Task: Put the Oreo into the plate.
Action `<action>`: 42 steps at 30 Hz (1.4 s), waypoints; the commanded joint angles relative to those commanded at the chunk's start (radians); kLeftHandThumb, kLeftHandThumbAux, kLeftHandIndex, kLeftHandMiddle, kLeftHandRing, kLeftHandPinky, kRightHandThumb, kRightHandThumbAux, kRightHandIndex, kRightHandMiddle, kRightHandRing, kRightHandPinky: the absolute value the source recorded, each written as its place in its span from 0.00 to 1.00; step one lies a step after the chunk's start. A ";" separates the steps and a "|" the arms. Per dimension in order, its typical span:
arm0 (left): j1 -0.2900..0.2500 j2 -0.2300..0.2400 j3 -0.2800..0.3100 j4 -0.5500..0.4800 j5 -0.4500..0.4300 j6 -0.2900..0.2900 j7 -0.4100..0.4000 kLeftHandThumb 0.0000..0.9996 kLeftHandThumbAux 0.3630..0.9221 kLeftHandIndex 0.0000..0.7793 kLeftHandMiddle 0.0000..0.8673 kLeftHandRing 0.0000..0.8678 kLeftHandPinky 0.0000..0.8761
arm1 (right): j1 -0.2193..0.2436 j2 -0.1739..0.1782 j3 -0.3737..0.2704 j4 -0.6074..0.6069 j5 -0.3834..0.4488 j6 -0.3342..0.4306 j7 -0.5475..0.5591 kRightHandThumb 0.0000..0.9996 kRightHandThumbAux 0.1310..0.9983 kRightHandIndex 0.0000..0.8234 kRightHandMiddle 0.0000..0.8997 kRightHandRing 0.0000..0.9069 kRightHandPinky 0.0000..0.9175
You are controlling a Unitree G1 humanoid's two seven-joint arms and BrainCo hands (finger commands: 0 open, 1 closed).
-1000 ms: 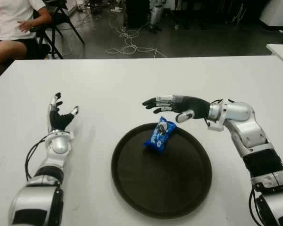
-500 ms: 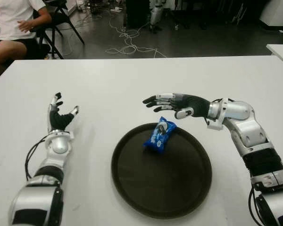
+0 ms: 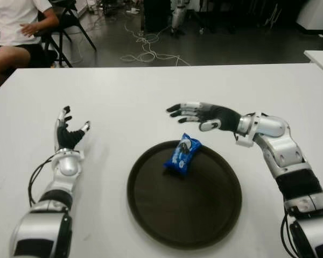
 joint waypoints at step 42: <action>0.000 -0.005 0.019 0.000 -0.026 0.013 -0.025 0.02 0.75 0.11 0.16 0.16 0.13 | -0.258 0.022 -0.140 0.894 -0.315 -0.137 -1.088 0.00 0.53 0.02 0.00 0.00 0.00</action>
